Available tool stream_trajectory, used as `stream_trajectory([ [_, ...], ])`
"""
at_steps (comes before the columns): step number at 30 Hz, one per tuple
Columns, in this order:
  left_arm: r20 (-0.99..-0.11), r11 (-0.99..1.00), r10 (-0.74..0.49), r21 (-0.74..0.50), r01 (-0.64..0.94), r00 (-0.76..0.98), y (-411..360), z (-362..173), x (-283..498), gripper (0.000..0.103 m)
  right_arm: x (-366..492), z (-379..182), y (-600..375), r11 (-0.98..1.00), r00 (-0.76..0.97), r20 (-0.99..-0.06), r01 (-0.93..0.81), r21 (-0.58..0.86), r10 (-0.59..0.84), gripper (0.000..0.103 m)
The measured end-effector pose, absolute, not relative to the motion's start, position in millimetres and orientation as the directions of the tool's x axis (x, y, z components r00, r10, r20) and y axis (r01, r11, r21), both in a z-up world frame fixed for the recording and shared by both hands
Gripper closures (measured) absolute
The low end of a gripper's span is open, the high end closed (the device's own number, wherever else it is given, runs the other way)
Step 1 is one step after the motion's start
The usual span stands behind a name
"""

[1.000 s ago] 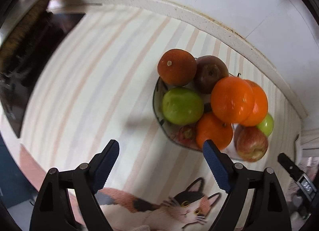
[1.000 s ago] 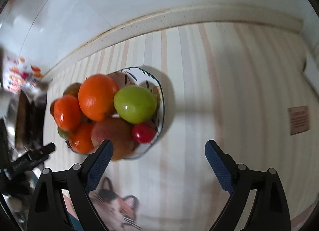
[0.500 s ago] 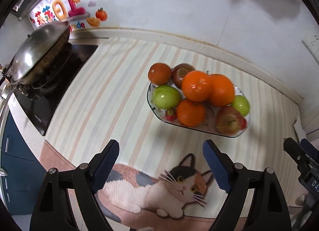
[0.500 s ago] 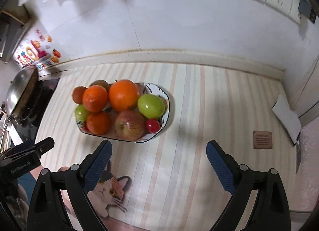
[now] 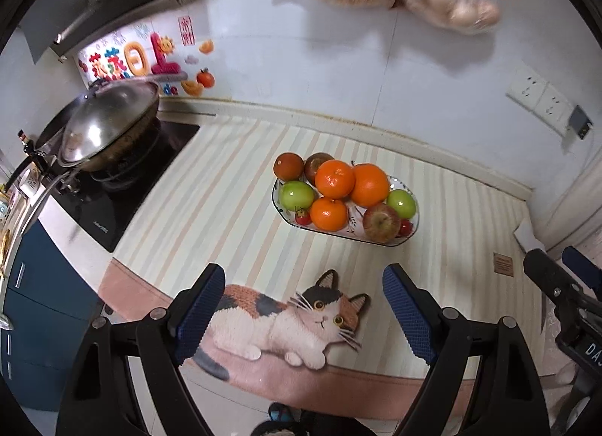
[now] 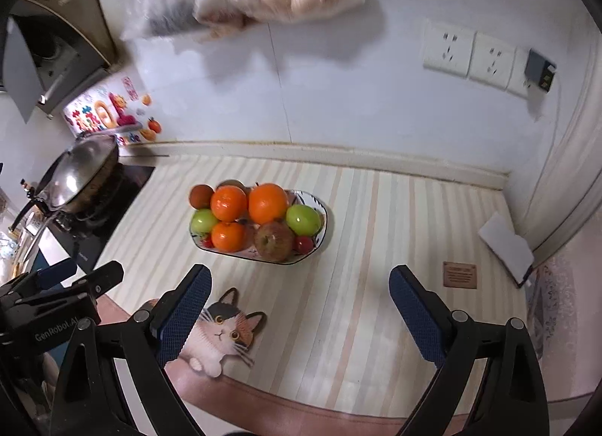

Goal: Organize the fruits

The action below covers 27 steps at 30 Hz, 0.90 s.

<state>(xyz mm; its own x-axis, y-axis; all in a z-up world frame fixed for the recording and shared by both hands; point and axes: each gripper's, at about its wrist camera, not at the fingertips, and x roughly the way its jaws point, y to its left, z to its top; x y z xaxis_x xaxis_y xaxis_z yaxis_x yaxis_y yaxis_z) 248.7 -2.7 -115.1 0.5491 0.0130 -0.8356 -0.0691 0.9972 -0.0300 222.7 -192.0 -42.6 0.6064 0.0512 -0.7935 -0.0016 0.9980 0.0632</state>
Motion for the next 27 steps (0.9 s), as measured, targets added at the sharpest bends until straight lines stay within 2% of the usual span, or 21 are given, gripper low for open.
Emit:
stream_trajectory([
  [10, -0.776, 0.999, 0.013, -0.012, -0.035, 0.63, 3.6, -69.7, 180.5, 0.017, 139.0, 4.8, -175.3, 0.997, 0.664, -0.745, -0.015, 0.07, 0.062, 0.005],
  [27, -0.725, 1.0, -0.019, -0.03, -0.004, 0.689, 8.4, -39.7, 105.6, 0.017, 42.9, 45.1, -155.7, 0.997, 0.709, -0.701, -0.026, 0.074, 0.071, 0.005],
])
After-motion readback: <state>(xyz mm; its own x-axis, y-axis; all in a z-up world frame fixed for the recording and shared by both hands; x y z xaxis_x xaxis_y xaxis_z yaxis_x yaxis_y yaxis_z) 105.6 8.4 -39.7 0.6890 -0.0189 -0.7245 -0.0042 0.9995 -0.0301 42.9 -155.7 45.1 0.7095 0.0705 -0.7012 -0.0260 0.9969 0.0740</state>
